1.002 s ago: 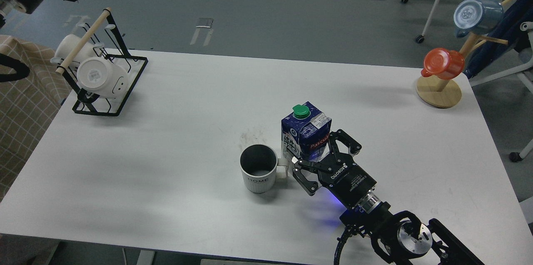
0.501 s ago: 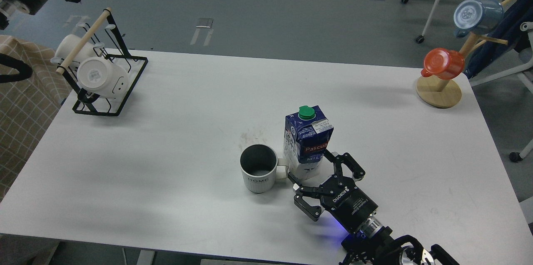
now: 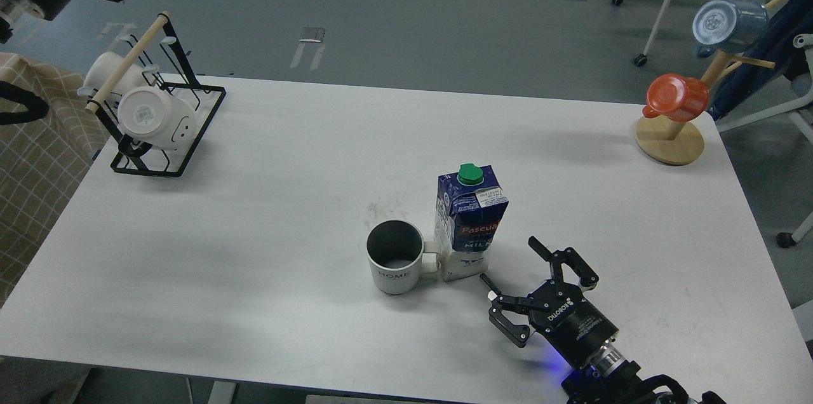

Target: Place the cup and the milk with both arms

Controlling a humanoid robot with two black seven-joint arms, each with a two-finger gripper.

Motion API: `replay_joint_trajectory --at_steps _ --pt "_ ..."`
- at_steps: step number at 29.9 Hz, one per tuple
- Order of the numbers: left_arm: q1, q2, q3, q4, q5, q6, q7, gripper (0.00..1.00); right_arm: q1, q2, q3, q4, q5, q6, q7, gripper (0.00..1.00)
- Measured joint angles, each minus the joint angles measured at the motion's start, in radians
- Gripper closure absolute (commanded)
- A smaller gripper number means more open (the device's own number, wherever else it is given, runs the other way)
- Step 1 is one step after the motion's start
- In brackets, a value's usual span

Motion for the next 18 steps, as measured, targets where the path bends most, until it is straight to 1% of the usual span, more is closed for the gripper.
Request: replay_joint_trajectory --at_steps 5,12,18 --pt "0.0 0.01 0.001 -0.008 0.0 0.0 0.0 0.04 0.003 -0.011 0.095 0.011 0.002 0.0 0.0 0.0" --pt "0.006 0.026 0.0 -0.014 0.0 0.0 0.0 0.04 0.017 -0.074 0.195 0.058 0.004 0.0 0.002 0.0" --pt "0.006 0.021 -0.01 -0.014 0.0 0.0 0.0 0.03 0.133 -0.152 0.22 0.059 0.004 0.0 0.002 0.0"
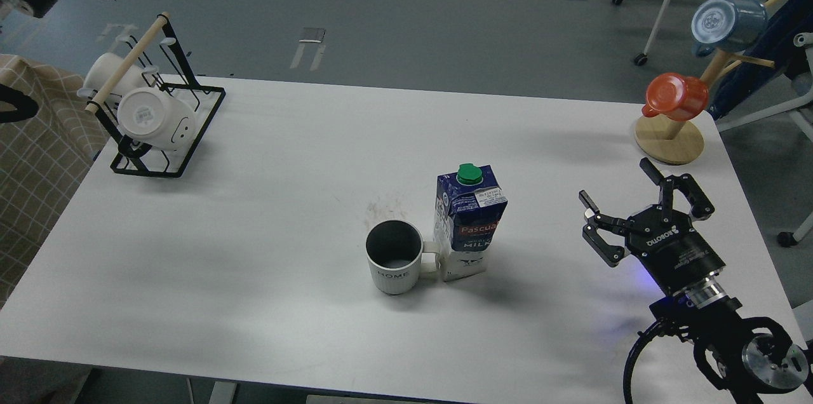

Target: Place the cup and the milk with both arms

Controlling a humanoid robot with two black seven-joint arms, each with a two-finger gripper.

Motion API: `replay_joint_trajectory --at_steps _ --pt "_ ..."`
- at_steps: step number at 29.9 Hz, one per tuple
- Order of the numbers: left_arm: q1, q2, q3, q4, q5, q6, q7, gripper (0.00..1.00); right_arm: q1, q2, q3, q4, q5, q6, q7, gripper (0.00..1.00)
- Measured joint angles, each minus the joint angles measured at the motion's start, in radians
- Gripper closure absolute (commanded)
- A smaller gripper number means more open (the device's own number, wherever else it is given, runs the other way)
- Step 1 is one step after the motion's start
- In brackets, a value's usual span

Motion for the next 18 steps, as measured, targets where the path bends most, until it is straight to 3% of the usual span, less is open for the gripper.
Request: replay_joint_trajectory --at_steps 8,18 --pt "-0.001 0.005 0.003 0.001 -0.002 0.0 -0.003 0.02 0.352 -0.025 0.01 -0.085 -0.015 0.0 0.0 0.0" --pt "-0.004 -0.014 -0.024 0.022 -0.004 0.0 -0.003 0.02 0.727 0.07 0.024 -0.247 -0.019 0.0 -0.011 0.0"
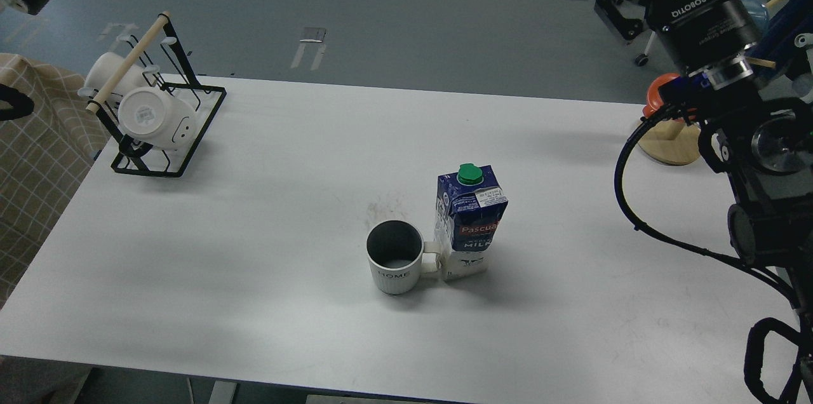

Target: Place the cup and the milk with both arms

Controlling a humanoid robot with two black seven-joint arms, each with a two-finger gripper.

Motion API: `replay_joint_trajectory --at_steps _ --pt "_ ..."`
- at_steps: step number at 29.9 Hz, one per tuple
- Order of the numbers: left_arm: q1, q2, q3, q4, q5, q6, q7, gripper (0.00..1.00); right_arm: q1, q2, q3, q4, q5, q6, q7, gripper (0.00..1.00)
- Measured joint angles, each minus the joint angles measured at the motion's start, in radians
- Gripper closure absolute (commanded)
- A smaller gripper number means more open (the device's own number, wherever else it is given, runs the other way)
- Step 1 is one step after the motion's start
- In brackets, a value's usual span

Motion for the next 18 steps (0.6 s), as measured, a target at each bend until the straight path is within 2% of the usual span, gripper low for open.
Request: replay_joint_trajectory --at_steps 3,10,18 --pt "-0.005 -0.054 -0.051 0.025 0.0 0.0 0.021 0.02 0.065 0.016 0.003 -0.047 -0.031 0.0 0.02 0.0" --pt "-0.011 -0.252 -0.172 0.126 0.003 0.0 0.143 0.02 0.171 0.024 0.008 -0.187 -0.288 0.0 0.051 0.0" --pt "-0.096 -0.423 -0.186 0.235 0.084 0.0 0.15 0.02 0.232 0.011 0.01 -0.254 -0.305 0.0 0.055 0.0"
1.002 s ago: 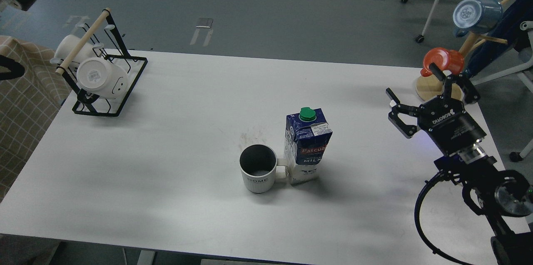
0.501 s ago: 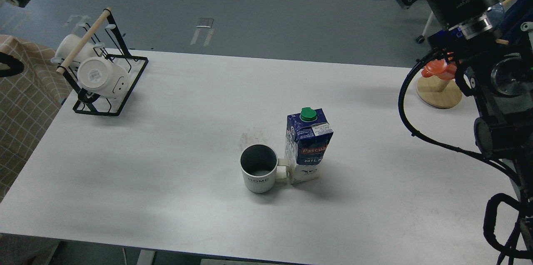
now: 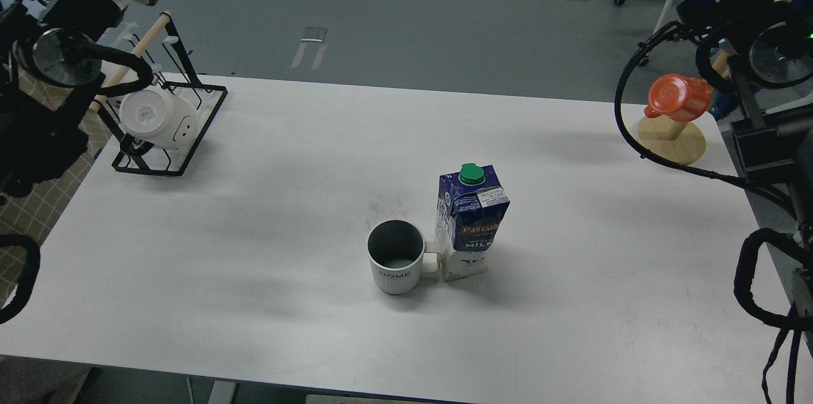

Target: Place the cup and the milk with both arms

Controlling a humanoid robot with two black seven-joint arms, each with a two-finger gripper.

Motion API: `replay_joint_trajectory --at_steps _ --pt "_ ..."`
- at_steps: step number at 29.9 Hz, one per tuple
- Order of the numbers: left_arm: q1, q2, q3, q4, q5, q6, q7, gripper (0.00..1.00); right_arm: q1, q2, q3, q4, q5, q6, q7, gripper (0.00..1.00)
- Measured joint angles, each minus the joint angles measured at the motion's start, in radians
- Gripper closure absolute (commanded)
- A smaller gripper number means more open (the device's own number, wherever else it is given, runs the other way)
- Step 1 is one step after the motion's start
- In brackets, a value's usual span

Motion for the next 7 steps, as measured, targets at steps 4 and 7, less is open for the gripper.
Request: replay_joint_trajectory --at_steps 4,7 --pt "-0.014 -0.041 -0.005 0.022 -0.004 0.0 -0.003 0.02 0.006 -0.022 0.0 0.03 0.001 0.0 0.0 0.0" --pt "-0.013 -0.06 -0.016 0.024 -0.008 0.0 -0.003 0.02 0.01 -0.038 0.0 0.047 0.001 0.0 0.0 0.0"
